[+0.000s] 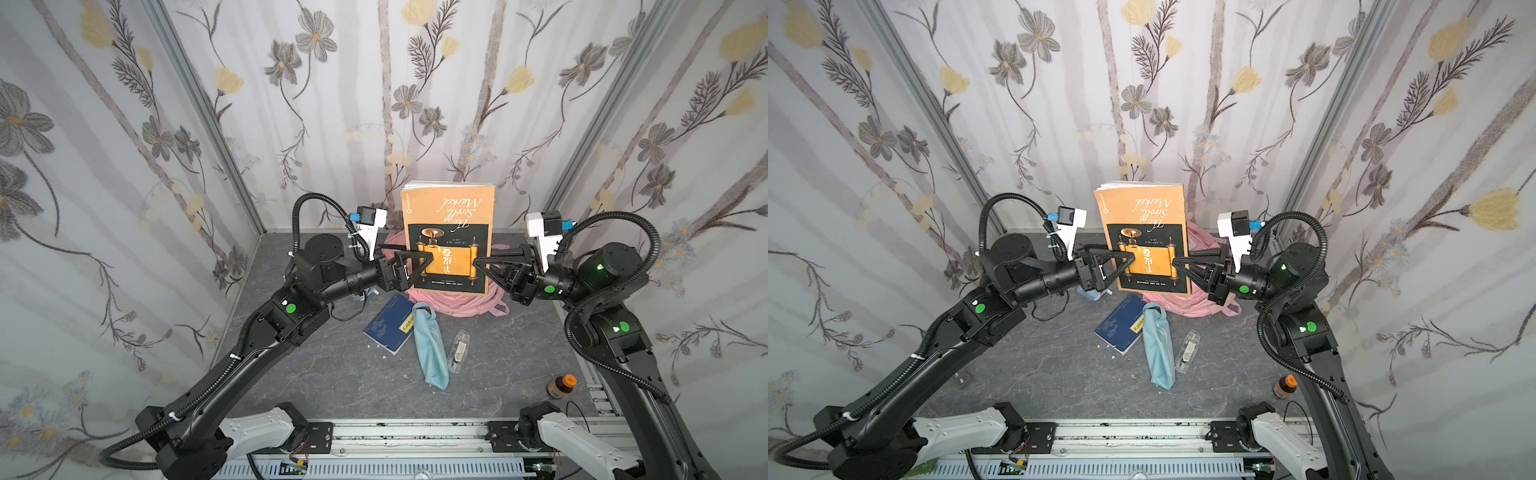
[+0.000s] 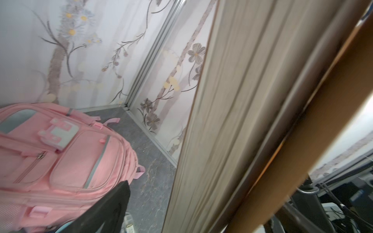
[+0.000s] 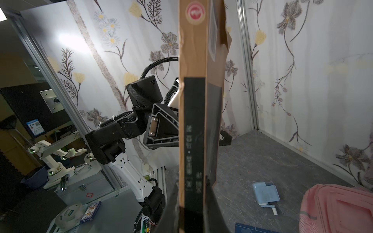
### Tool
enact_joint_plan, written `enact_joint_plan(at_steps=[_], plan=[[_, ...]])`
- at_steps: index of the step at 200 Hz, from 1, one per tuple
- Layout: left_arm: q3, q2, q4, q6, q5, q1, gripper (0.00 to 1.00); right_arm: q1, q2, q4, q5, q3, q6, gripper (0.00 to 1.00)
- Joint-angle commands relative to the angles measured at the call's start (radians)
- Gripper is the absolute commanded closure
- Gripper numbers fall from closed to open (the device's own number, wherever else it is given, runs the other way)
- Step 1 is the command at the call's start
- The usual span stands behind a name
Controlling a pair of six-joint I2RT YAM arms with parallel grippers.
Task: Pack books, pencil case, and school supplies into a backpack
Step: Pick up the book from the bottom-center of the table.
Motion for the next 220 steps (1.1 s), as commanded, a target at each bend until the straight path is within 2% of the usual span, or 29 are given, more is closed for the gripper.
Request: enact_joint_plan(at_steps=[1,20,38,68,95,121,152,177,198,220], plan=[[-0.023,0.014,0.254,-0.125,0.164,0.043,0.00,-0.033,-0.004,-0.013,0.025,0.026,-0.019,1.00],[-0.053,0.019,0.359,-0.195,0.198,0.087,0.00,-0.034,-0.014,0.126,-0.066,-0.012,0.071,1.00],[-0.028,0.046,0.329,-0.193,0.204,0.092,0.00,-0.022,-0.029,0.335,-0.144,-0.073,0.205,1.00],[0.017,0.124,0.429,-0.287,0.320,0.088,0.00,0.033,-0.012,0.398,-0.224,-0.066,0.265,1.00],[0.038,0.159,0.490,-0.341,0.366,0.086,0.00,0.064,0.000,0.466,-0.269,-0.072,0.323,1.00],[0.031,0.200,0.704,-0.485,0.417,0.087,0.01,0.060,0.007,0.488,-0.255,-0.065,0.347,1.00],[0.045,0.227,0.756,-0.570,0.492,0.087,0.02,0.053,0.020,0.472,-0.243,-0.052,0.358,1.00],[0.034,0.223,0.738,-0.573,0.525,0.086,0.08,0.050,0.035,0.468,-0.241,-0.054,0.385,1.00],[0.023,0.208,0.601,-0.496,0.522,0.083,0.13,0.033,0.037,0.452,-0.212,-0.073,0.376,1.00],[-0.010,0.188,0.611,-0.481,0.504,0.083,0.23,-0.012,0.046,0.361,-0.149,-0.090,0.347,1.00]])
